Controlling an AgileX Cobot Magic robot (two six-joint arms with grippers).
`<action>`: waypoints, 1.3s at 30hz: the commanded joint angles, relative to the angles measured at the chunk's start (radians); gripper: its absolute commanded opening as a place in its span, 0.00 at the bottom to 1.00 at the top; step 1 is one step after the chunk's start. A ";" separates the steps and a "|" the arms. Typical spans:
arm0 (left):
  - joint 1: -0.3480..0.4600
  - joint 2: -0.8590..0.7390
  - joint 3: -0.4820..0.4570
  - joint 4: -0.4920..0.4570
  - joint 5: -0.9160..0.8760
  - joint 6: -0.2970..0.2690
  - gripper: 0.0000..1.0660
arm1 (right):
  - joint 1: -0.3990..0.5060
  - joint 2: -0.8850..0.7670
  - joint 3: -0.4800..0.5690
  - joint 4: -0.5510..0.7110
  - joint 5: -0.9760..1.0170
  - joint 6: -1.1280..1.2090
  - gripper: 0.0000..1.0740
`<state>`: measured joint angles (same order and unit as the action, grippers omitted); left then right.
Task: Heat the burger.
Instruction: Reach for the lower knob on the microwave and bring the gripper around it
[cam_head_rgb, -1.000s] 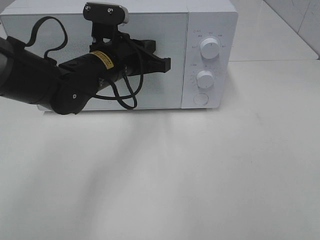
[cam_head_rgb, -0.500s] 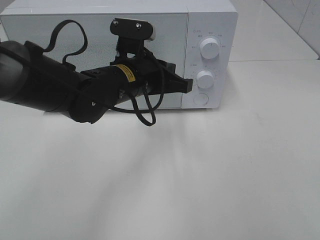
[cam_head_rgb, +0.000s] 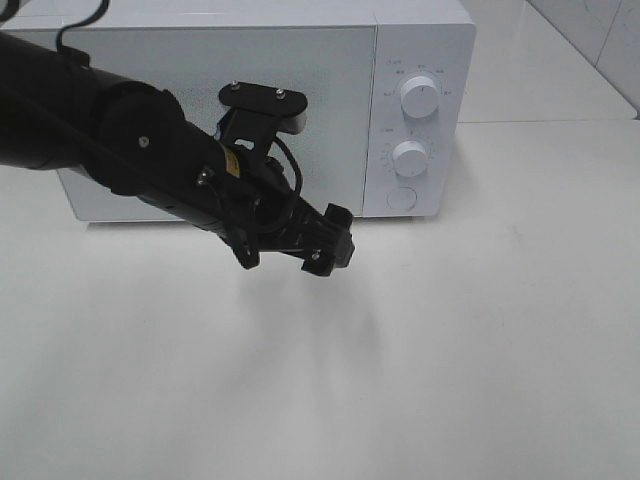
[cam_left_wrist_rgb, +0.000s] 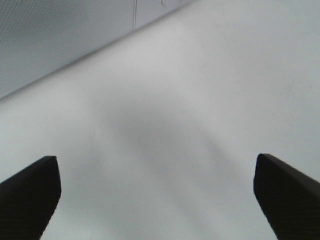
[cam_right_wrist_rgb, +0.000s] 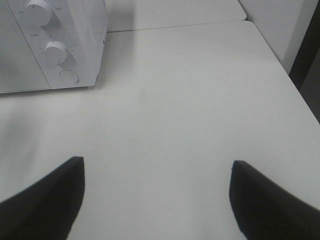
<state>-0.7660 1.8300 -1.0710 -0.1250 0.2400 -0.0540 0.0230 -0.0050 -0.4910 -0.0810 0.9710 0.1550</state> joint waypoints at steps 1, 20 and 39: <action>-0.005 -0.038 -0.009 -0.008 0.121 0.001 0.94 | -0.006 -0.026 0.001 0.002 -0.008 -0.001 0.71; 0.213 -0.339 -0.013 0.029 0.612 -0.009 0.94 | -0.006 -0.026 0.001 0.002 -0.008 -0.001 0.71; 0.711 -0.744 0.087 0.037 0.896 0.031 0.94 | -0.006 -0.026 0.001 0.002 -0.008 -0.001 0.71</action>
<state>-0.0870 1.1380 -1.0350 -0.0870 1.1160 -0.0310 0.0230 -0.0050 -0.4910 -0.0810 0.9710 0.1550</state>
